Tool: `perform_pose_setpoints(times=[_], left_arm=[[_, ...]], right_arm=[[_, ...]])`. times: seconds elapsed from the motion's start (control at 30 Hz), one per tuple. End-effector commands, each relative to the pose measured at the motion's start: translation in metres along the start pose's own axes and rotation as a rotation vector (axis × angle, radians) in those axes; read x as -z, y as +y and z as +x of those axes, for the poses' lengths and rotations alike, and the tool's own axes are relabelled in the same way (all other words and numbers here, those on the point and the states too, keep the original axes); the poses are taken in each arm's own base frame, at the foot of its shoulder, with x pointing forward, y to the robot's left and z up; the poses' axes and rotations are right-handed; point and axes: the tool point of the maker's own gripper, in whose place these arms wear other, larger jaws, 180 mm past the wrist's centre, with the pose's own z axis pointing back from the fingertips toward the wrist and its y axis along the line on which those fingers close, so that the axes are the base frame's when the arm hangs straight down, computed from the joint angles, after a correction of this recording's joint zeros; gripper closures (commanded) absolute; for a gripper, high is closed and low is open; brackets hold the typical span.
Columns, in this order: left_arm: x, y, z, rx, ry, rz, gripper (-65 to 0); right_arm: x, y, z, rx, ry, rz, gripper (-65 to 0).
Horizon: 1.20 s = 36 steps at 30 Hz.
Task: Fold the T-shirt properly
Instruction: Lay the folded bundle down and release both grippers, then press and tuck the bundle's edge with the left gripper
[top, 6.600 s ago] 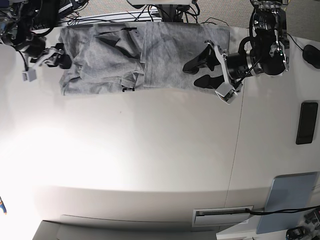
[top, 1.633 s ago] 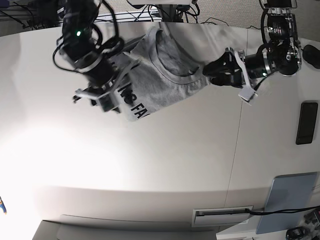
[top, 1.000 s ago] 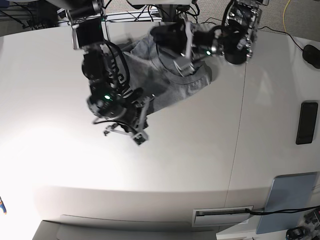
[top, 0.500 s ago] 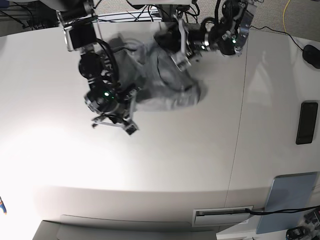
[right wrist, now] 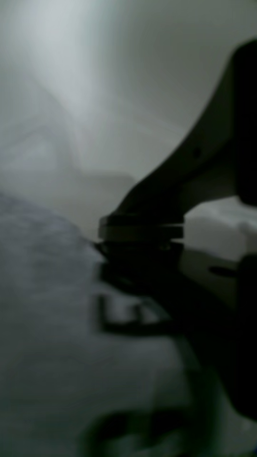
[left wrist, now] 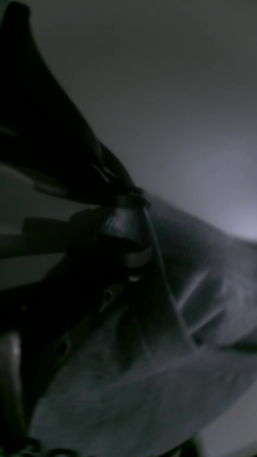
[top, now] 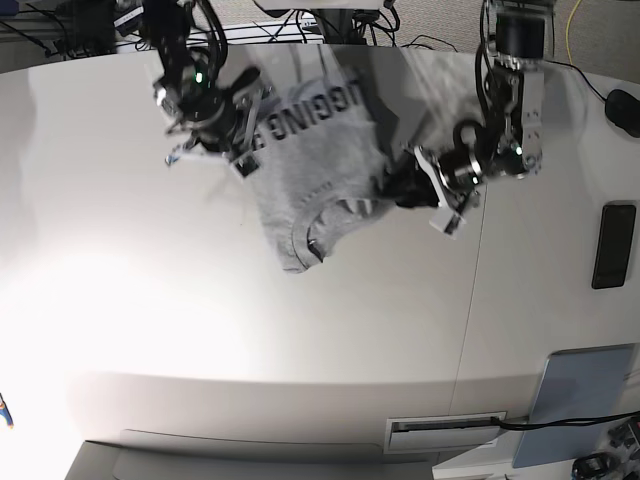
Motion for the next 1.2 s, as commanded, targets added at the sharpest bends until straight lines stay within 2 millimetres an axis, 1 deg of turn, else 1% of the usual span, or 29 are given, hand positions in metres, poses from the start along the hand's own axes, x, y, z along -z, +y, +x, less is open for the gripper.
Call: perform_pose_setpoints(times=[0.0, 0.1, 0.2, 0.3, 0.37, 0.47, 0.5, 0.7, 0.83, 1.07, 1.1, 1.13, 1.17], left_arm=[[-0.003, 0.013, 0.007, 0.031, 0.017, 0.044, -17.3], [-0.004, 0.020, 0.036, 0.061, -0.029, 0.052, -17.4], [-0.009, 0.024, 0.062, 0.040, -0.082, 0.038, -17.4], [-0.020, 0.026, 0.077, -0.031, -0.082, 0.006, -18.0], [-0.028, 0.026, 0.079, -0.053, -0.062, -0.030, -21.1], [-0.032, 0.031, 0.068, -0.057, -0.009, -0.022, -27.2], [-0.031, 0.031, 0.064, -0.064, 0.001, -0.021, -28.2], [-0.023, 0.027, 0.055, -0.112, -0.030, -0.037, -28.4], [-0.016, 0.018, 0.048, -0.100, -0.018, -0.073, -28.4], [-0.005, 0.017, 0.024, -0.133, 0.030, -0.101, -28.3], [-0.005, 0.017, 0.021, -0.124, 0.040, -0.106, -27.9], [-0.005, 0.016, 0.019, -0.111, 0.045, -0.115, -24.8], [-0.006, 0.015, 0.018, -0.103, 0.045, -0.120, -19.1]], right_arm=[[-0.003, 0.015, -0.018, -0.006, 0.058, 0.047, -0.3], [-0.011, 0.028, -0.024, -0.002, 0.054, 0.069, -0.3], [-0.013, 0.029, -0.028, -0.002, 0.060, 0.067, -0.3], [-0.013, 0.021, -0.029, -0.001, 0.068, 0.020, -0.3], [-0.013, 0.015, -0.029, -0.016, 0.067, -0.012, -0.3], [-0.013, 0.013, -0.028, -0.022, 0.064, -0.021, -0.4], [-0.013, 0.013, -0.028, -0.022, 0.061, -0.021, -0.3], [-0.013, 0.013, -0.028, -0.022, 0.060, -0.021, -0.4], [-0.013, 0.013, -0.028, -0.022, 0.064, -0.021, -0.4], [-0.013, 0.014, -0.029, -0.022, 0.068, -0.020, -0.4], [-0.013, 0.013, -0.029, -0.022, 0.068, -0.021, -0.4], [-0.013, 0.013, -0.029, -0.022, 0.069, -0.021, -0.4], [-0.013, 0.013, -0.029, -0.022, 0.069, -0.021, -0.4]])
